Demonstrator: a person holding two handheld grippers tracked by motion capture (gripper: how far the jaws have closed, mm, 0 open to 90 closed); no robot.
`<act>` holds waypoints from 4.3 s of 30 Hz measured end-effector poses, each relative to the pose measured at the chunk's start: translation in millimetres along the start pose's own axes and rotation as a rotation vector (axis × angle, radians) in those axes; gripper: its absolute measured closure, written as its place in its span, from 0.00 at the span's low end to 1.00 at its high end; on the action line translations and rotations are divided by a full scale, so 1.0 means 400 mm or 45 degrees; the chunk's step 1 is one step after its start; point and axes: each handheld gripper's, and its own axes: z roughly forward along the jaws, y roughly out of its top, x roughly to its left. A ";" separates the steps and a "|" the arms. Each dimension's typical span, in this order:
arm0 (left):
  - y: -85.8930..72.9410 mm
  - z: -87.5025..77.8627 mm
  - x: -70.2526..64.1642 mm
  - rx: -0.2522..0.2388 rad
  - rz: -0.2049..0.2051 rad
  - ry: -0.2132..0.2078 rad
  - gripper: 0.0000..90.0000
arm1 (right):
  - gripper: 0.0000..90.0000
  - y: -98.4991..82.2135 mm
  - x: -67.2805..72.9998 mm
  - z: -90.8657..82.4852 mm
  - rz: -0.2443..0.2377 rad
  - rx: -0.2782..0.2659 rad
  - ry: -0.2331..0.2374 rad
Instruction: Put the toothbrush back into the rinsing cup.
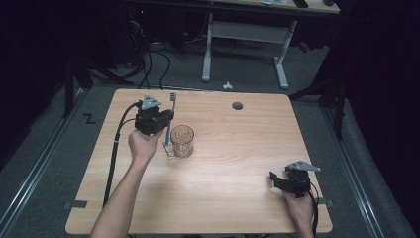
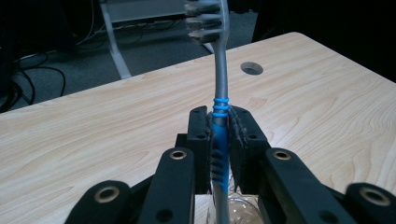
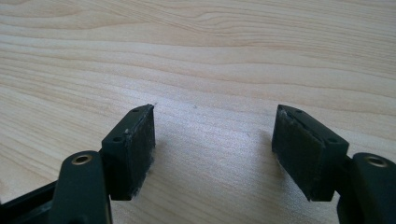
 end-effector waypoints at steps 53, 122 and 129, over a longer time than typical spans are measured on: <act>-0.059 -0.071 -0.021 0.044 0.024 -0.046 0.88 | 0.34 0.000 0.001 0.000 -0.005 0.002 -0.005; -0.151 -0.042 -0.067 0.124 0.135 0.017 0.88 | 0.34 0.000 0.002 0.000 -0.010 0.004 -0.005; -0.151 -0.042 -0.065 0.134 0.127 0.015 0.85 | 0.34 0.000 0.002 0.000 -0.008 0.003 -0.005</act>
